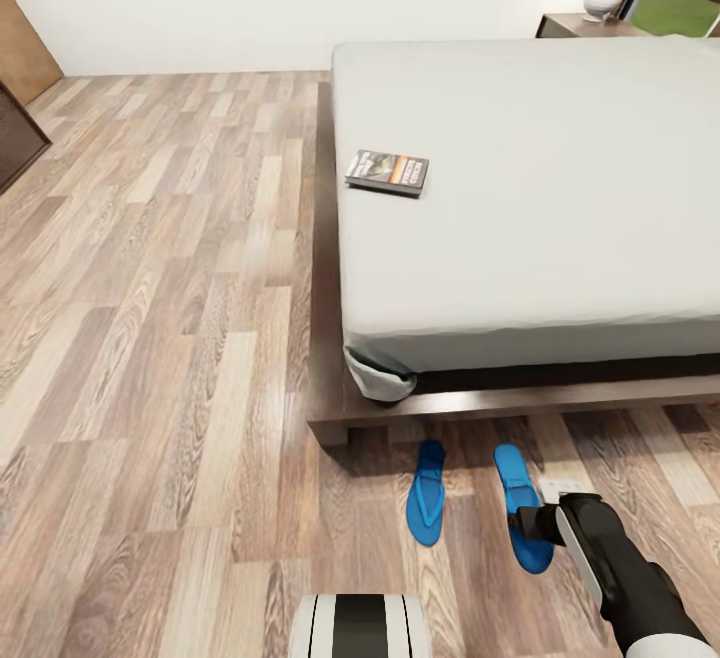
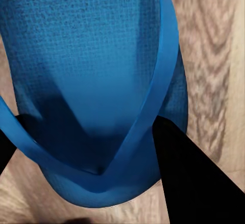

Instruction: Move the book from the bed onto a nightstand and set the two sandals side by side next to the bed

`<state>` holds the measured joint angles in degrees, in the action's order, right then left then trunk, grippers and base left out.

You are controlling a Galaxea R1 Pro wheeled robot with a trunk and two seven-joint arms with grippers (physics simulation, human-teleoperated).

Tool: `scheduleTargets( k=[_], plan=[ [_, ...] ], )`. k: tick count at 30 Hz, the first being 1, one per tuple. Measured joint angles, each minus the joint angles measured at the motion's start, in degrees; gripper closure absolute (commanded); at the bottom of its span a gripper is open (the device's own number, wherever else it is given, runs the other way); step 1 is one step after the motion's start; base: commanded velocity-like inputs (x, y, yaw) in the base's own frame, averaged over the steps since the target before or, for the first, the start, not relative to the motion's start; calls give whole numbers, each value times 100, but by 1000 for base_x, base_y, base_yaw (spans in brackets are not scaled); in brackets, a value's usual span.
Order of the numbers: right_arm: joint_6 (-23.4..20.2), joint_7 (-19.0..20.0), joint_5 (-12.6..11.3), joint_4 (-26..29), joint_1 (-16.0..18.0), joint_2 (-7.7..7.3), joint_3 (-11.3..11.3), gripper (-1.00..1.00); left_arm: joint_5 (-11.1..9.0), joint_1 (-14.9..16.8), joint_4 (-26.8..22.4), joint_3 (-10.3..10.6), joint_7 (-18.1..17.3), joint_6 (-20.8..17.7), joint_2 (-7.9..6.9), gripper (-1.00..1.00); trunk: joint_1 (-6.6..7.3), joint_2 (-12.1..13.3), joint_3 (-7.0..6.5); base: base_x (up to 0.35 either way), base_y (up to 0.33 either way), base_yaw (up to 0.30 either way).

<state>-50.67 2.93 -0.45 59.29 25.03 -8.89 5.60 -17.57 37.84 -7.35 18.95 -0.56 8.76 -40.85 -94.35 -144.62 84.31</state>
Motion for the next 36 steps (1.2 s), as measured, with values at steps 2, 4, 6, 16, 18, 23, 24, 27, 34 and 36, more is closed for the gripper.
scheduleTargets(
  k=[2,4,6,16,18,23,24,27,34,36],
  plan=[
    [9,0,3,-16,0,-1,4,100,1,0,0,0,8,0,1,-100,-1,0,0,45,104,0],
    [21,-3,6,-59,0,-4,7,100,1,0,0,0,12,1,0,-100,-1,0,0,23,190,0],
    [38,-6,5,-141,0,-13,9,100,1,0,0,0,14,-2,-1,-100,-1,0,0,12,196,0],
    [107,-8,-4,-268,8,-32,12,100,9,0,6,0,23,1,0,-100,-1,0,0,3,51,0],
    [183,-10,-3,-277,8,-36,12,100,9,0,7,-1,23,1,0,-100,-1,0,0,0,7,0],
    [388,-17,-1,-303,33,-45,12,100,9,-1,9,4,35,1,0,-100,-1,0,0,0,2,0],
    [398,-17,0,-318,44,-45,12,100,9,-1,9,3,36,1,0,-100,-1,0,0,0,0,0],
    [430,-17,1,-445,136,-44,11,100,9,0,9,5,38,1,0,-100,-1,0,0,5,76,0],
    [913,-19,0,-1298,531,-39,2,100,9,-3,9,8,40,2,0,-100,-1,0,0,43,140,0],
    [1016,-19,-3,-1447,601,-29,0,100,9,-6,9,8,40,2,-1,-100,0,0,0,92,207,0]
  ],
)
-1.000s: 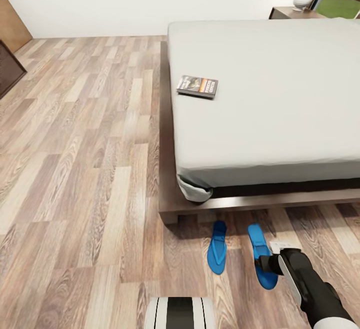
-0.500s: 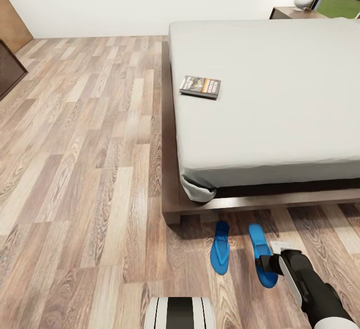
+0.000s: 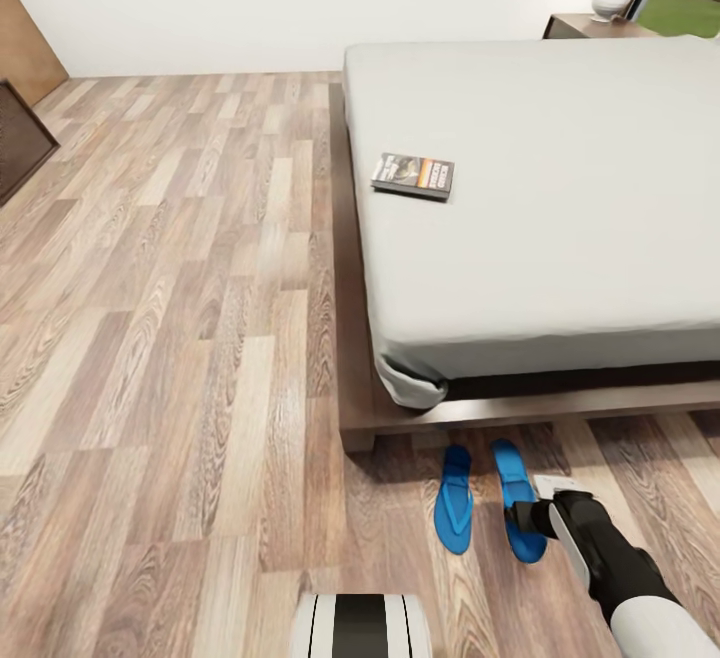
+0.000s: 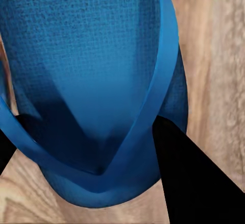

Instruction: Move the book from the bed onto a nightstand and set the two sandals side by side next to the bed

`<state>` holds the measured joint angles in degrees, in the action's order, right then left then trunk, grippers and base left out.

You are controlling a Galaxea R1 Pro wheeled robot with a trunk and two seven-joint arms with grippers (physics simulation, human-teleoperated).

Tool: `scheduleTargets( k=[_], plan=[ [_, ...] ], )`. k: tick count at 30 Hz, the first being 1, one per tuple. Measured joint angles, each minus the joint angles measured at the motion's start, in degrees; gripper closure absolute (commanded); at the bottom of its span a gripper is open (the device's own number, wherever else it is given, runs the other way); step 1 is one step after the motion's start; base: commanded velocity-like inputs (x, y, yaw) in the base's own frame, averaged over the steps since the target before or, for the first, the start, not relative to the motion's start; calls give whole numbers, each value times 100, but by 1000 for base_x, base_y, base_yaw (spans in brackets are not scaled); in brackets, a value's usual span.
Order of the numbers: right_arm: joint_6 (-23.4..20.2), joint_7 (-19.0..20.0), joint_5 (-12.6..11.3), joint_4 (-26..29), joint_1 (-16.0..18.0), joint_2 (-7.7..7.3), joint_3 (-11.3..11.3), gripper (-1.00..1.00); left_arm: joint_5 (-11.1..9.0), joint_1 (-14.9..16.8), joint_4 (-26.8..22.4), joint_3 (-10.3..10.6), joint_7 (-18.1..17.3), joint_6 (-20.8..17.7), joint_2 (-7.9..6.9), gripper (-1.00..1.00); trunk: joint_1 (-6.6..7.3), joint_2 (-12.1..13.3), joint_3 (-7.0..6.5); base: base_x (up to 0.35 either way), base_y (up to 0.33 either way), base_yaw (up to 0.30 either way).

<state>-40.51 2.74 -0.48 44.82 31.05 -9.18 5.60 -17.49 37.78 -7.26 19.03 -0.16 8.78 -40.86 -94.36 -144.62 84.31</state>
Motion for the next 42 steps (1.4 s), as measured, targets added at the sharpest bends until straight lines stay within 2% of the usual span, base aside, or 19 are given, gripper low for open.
scheduleTargets(
  k=[23,33,37,42],
  plan=[
    [158,-9,8,-358,186,-31,0,100,8,-2,-2,0,8,-1,1,-100,-1,0,0,15,28,0],
    [442,-10,14,-754,423,-32,-4,100,11,-2,0,0,8,-9,1,-100,-1,0,0,0,0,0],
    [463,-10,17,-781,452,-28,-4,100,9,-60,38,0,11,-7,1,-100,-12,-5,88,0,0,0],
    [470,-11,27,-801,496,-25,-5,100,5,-105,57,0,38,-2,1,-100,-14,-7,110,0,0,0]
  ],
)
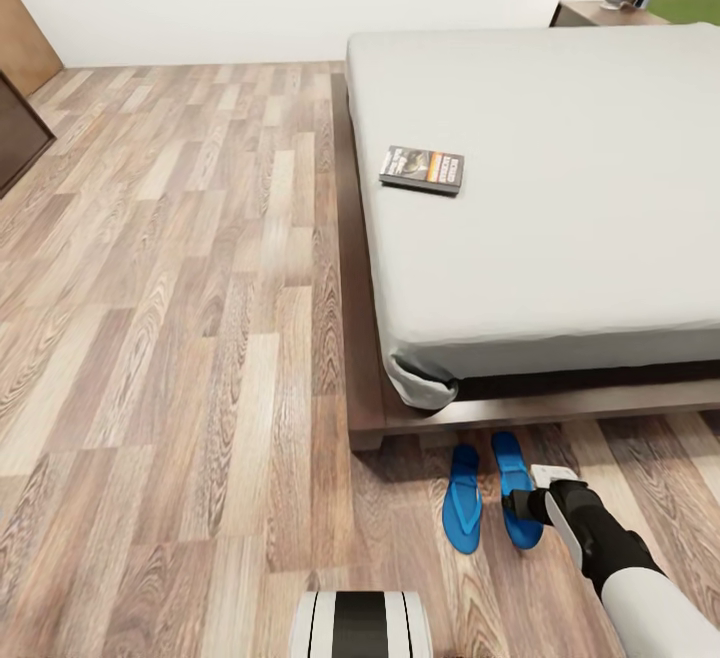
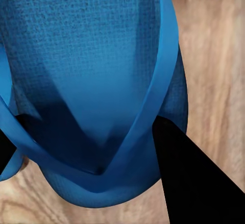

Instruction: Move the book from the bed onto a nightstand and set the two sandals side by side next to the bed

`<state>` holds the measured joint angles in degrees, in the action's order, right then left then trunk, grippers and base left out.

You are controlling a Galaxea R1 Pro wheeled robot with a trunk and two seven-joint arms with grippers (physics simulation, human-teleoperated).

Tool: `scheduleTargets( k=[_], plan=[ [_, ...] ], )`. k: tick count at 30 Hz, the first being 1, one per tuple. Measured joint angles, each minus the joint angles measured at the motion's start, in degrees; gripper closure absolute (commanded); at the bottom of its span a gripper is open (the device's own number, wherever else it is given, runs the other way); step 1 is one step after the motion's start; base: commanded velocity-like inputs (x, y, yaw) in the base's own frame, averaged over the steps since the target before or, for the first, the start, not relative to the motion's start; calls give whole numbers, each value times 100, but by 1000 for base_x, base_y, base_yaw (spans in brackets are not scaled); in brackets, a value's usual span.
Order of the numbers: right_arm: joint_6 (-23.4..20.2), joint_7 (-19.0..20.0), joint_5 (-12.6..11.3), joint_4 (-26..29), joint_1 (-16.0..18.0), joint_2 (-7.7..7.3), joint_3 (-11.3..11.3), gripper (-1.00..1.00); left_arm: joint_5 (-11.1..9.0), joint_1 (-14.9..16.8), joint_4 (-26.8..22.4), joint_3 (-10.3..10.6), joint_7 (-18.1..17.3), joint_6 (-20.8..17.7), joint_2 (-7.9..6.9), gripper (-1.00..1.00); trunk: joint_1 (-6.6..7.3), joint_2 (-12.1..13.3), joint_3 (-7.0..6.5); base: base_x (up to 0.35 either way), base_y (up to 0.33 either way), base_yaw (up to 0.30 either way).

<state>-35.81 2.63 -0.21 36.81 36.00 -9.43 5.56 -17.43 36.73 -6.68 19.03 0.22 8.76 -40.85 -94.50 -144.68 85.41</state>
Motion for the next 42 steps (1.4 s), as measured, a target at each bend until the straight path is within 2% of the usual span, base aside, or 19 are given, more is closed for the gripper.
scheduleTargets(
  k=[5,11,15,19,23,27,32,39,42],
  plan=[
    [6,0,2,-12,20,1,0,100,-1,-11,4,0,7,2,0,-100,-13,-7,111,0,0,0],
    [8,-5,8,-22,99,1,0,100,-1,-15,5,-1,9,2,-39,-100,-12,-7,111,0,0,0],
    [8,-13,10,-45,174,1,0,100,-1,-17,5,0,10,2,-49,-100,-23,-12,199,0,0,0],
    [10,-16,16,-266,318,1,-2,100,-1,-18,5,1,10,2,-52,-100,-23,-12,200,0,0,0],
    [15,-17,23,-450,391,1,-3,100,-1,-19,5,2,10,2,-53,-100,-34,-17,288,0,0,0],
    [17,-17,25,-501,450,1,-3,100,-1,-19,5,2,10,2,-53,-100,-36,-19,311,0,0,0],
    [17,-17,29,-532,505,-5,-5,100,-1,-15,5,1,10,0,-53,-100,-49,-26,421,0,0,0],
    [17,-19,32,-538,559,-8,-4,100,-3,-18,6,2,35,0,-53,-100,-49,-26,422,0,0,0],
    [17,-21,34,-542,582,-8,-5,100,-8,-16,4,7,99,3,-53,-100,-57,-30,488,0,0,0]
  ],
)
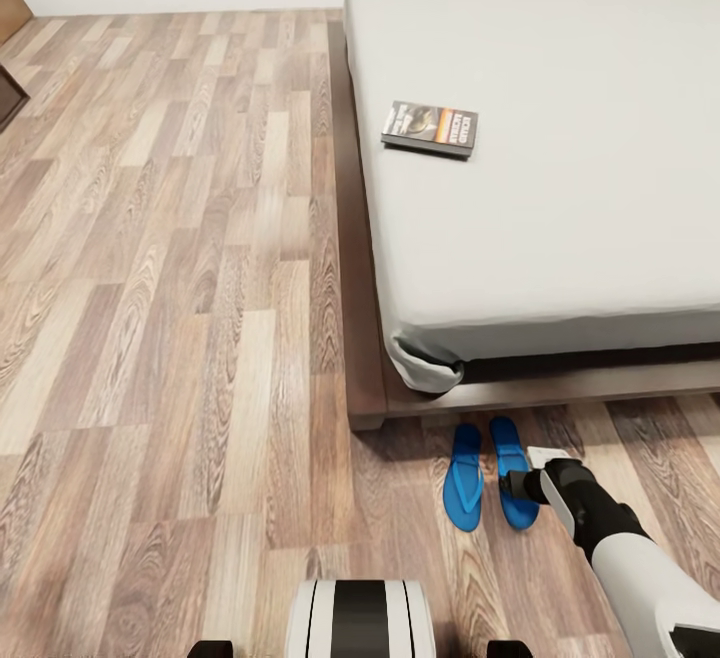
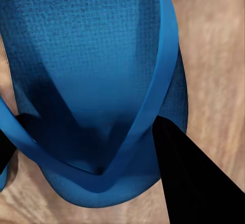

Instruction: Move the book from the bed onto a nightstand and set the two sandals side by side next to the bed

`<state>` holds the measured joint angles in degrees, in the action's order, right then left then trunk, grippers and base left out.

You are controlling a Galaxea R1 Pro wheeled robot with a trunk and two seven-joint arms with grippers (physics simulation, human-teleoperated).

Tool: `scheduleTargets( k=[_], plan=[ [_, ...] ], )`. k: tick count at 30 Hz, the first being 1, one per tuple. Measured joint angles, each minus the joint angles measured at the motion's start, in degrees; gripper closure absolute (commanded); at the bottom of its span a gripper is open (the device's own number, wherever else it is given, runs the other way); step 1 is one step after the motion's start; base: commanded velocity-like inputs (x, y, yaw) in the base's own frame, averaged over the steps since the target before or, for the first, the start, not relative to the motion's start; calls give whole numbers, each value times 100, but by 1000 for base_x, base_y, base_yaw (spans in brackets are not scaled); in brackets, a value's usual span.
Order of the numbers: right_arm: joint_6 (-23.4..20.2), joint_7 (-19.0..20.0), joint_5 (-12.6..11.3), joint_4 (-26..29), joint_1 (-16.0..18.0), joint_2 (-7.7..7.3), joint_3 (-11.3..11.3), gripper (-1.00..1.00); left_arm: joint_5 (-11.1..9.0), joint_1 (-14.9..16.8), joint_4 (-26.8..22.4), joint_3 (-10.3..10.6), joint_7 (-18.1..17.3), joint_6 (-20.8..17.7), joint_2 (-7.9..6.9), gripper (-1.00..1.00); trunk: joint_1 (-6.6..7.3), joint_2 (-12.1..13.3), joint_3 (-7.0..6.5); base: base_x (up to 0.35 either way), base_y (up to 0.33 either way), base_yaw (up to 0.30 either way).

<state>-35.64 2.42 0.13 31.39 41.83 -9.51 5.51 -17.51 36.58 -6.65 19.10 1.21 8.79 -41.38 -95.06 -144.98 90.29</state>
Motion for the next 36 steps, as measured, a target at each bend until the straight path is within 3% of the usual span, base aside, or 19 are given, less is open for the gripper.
scheduleTargets(
  k=[9,14,32,36],
  plan=[
    [0,-181,-5,-1,73,0,6,100,-3,-4,-1,1,36,1,-7,-100,-5,-3,45,0,0,0],
    [0,-218,-10,-3,99,0,7,100,-3,-3,2,2,38,1,-8,-100,-18,-9,155,0,0,0],
    [-5,-235,-5,-10,195,8,0,100,-3,-3,2,1,39,1,-9,-100,-25,-14,222,0,0,0],
    [-8,-235,-5,-10,202,8,-1,100,-3,-4,3,2,39,1,-9,-100,-36,-19,310,0,0,0]
  ],
)
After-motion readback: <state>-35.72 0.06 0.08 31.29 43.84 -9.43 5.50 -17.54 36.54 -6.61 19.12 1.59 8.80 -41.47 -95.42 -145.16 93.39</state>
